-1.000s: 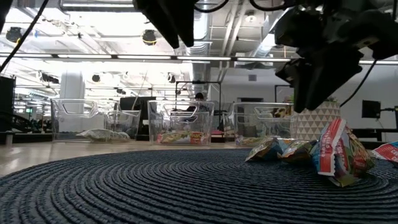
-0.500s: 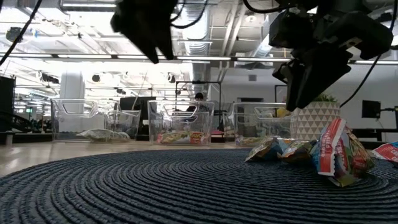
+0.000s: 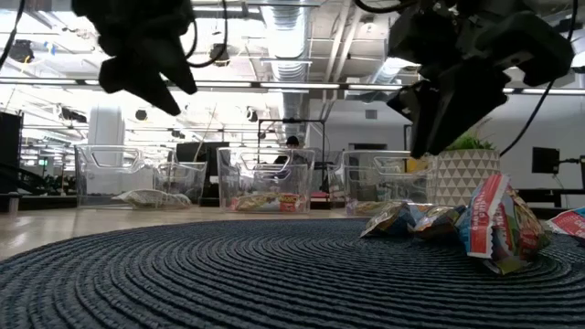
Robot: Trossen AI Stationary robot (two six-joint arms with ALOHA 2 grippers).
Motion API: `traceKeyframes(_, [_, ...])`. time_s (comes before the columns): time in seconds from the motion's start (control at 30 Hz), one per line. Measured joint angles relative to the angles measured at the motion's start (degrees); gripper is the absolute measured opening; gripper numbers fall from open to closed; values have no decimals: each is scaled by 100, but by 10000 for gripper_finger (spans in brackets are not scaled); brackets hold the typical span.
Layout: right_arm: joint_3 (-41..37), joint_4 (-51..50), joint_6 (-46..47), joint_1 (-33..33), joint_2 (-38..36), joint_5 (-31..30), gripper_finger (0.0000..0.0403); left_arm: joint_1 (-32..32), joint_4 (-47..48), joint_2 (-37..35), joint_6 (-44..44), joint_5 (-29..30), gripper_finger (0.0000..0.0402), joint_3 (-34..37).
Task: Pick and place Granola Bars by type
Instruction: Put the yellow granola bar into the left transparent bin
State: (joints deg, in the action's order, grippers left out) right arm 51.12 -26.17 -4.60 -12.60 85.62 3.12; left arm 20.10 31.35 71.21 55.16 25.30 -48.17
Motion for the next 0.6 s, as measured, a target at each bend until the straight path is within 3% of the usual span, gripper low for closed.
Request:
traceKeyframes(0.27, [260, -82, -243, 54, 616, 0, 113, 35, -674, -927, 89, -178, 261, 859])
traceKeyframes(0.6, [819, -528, -492, 55, 1409, -3, 147, 37, -662, -1094, 161, -371, 261, 961])
